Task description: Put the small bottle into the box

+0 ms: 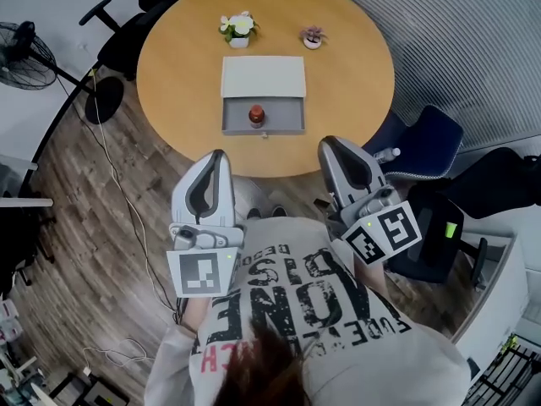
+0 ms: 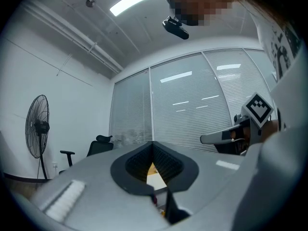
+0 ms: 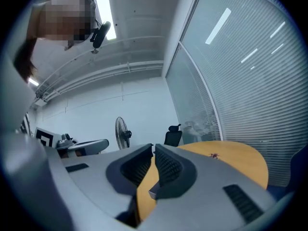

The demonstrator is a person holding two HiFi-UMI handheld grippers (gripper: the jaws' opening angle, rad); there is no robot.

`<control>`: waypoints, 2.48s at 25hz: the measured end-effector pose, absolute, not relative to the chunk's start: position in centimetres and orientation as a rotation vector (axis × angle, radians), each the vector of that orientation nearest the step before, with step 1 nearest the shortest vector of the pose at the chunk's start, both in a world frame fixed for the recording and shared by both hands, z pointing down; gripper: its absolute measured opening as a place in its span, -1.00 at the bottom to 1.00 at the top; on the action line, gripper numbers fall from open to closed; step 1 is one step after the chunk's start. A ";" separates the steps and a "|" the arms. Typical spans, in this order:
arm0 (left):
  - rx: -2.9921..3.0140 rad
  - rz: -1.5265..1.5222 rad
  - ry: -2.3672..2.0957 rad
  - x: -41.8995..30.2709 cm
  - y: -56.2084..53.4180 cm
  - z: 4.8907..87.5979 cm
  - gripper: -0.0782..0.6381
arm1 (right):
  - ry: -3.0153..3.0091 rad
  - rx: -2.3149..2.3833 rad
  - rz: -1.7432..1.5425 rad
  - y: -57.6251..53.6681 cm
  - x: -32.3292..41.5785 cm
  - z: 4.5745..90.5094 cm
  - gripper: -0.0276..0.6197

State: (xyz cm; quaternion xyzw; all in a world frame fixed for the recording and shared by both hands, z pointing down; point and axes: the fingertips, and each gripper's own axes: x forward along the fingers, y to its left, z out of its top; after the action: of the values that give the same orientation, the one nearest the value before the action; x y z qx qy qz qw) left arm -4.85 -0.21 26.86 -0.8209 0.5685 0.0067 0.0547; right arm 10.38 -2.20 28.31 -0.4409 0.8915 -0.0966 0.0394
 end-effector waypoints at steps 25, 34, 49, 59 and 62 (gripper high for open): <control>-2.650 -0.061 1.564 -7.4 -7.5 27.8 -0.75 | 2.711 -1.471 -0.264 -8.8 5.4 28.0 -0.82; -2.662 -0.040 1.570 -7.1 -7.3 28.1 -0.75 | 2.721 -1.463 -0.266 -8.6 5.2 28.3 -0.82; -2.662 -0.032 1.563 -6.9 -7.6 28.0 -0.75 | 2.712 -1.447 -0.273 -8.6 4.9 28.1 -0.82; -2.673 -0.035 1.567 -6.8 -7.5 28.2 -0.75 | 2.718 -1.457 -0.288 -8.4 4.8 28.6 -0.82; -2.673 -0.038 1.564 -6.8 -7.5 28.3 -0.75 | 2.718 -1.452 -0.295 -8.2 4.7 28.6 -0.82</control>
State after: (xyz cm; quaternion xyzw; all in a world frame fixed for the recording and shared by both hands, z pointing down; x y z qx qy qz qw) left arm -6.82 -7.48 28.27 -0.8628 0.5049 -0.0122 0.0223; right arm 4.73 -8.24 28.59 -0.4690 0.8777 -0.0953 0.0230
